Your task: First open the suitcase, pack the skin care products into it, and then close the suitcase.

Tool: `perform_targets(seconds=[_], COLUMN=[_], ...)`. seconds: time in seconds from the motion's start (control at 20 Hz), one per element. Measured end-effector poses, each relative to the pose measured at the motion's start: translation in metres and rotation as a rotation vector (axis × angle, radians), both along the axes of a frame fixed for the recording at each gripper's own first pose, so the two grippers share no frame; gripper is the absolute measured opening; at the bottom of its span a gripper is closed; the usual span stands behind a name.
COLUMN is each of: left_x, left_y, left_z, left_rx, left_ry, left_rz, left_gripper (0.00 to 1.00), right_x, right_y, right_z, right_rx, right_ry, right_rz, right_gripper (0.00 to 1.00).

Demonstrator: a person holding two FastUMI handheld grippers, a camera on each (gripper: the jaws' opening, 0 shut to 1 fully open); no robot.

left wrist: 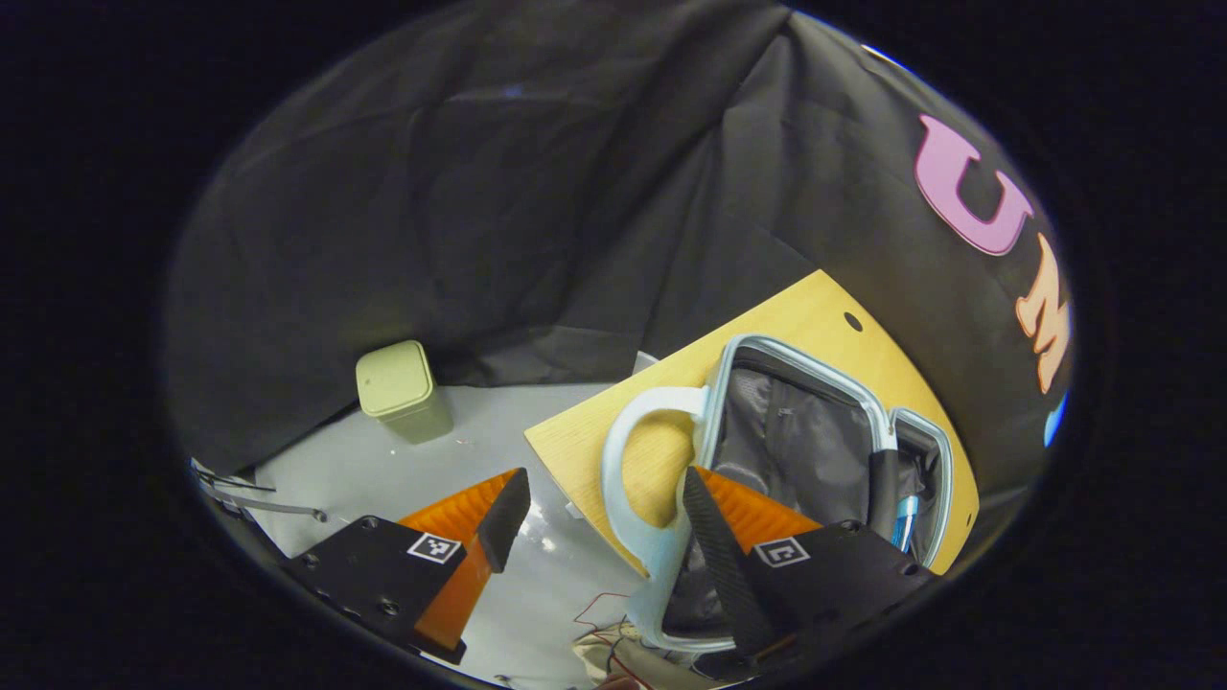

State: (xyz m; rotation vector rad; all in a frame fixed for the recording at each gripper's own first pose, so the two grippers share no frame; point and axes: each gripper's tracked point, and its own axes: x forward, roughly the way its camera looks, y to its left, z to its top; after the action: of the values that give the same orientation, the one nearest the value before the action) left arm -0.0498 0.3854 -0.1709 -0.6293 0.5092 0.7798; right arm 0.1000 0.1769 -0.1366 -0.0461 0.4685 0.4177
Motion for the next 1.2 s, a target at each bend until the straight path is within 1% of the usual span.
perform_targets(seconds=[0.1, 0.15, 0.2, 0.25, 0.3, 0.45, 0.5, 0.55, 0.65, 0.7, 0.75, 0.9, 0.95, 1.05, 1.2], left_x=[-0.007, -0.009, -0.006, -0.003, 0.005, 0.018, 0.019, 0.018, 0.019, 0.018, 0.018, 0.019, 0.017, 0.014, 0.027], left_y=[0.018, 0.025, 0.034, 0.034, 0.031, 0.022, 0.024, 0.024, 0.021, 0.017, 0.015, 0.009, 0.007, 0.000, -0.032], left_z=[-0.006, -0.009, -0.013, -0.016, -0.022, -0.035, -0.037, -0.032, -0.022, -0.018, -0.013, 0.005, 0.018, 0.059, 0.123], left_rx=[-0.053, -0.084, -0.110, -0.138, -0.161, -0.215, -0.215, -0.212, -0.187, -0.180, -0.177, -0.159, -0.142, -0.092, -0.053], left_ry=[-0.030, -0.045, -0.060, -0.073, -0.084, -0.106, -0.104, -0.119, -0.143, -0.143, -0.141, -0.158, -0.168, -0.200, -0.282], left_rz=[0.008, 0.011, 0.012, 0.012, 0.013, 0.010, 0.019, 0.017, -0.010, -0.020, -0.023, -0.031, -0.040, -0.074, -0.148], left_gripper=[0.92, 0.80, 0.80, 0.70, 0.71, 0.24, 0.09, 0.10, 0.05, 0.03, 0.01, 0.00, 0.00, 0.00, 0.00], right_x=[-0.002, -0.003, -0.003, -0.004, -0.003, -0.004, -0.004, -0.005, -0.004, -0.005, -0.004, -0.003, -0.003, -0.001, 0.003], right_y=[-0.021, -0.031, -0.041, -0.050, -0.057, -0.071, -0.073, -0.073, -0.073, -0.072, -0.070, -0.064, -0.063, -0.060, -0.059], right_z=[0.010, 0.012, 0.015, 0.017, 0.020, 0.021, 0.021, 0.021, 0.020, 0.018, 0.016, 0.013, 0.011, 0.010, 0.008], right_rx=[0.004, 0.005, 0.002, -0.005, -0.013, -0.021, -0.019, -0.015, -0.022, -0.027, -0.029, -0.025, -0.023, -0.015, 0.003], right_ry=[-0.009, -0.012, -0.018, -0.023, -0.031, -0.032, -0.029, -0.029, -0.030, -0.026, -0.024, -0.017, -0.013, -0.007, -0.003], right_rz=[-0.047, -0.069, -0.089, -0.107, -0.121, -0.148, -0.155, -0.155, -0.149, -0.144, -0.138, -0.119, -0.113, -0.107, -0.100], right_gripper=[0.98, 0.98, 0.98, 0.98, 0.98, 0.98, 0.98, 0.98, 0.98, 0.94, 0.98, 0.98, 0.98, 0.98, 0.98])
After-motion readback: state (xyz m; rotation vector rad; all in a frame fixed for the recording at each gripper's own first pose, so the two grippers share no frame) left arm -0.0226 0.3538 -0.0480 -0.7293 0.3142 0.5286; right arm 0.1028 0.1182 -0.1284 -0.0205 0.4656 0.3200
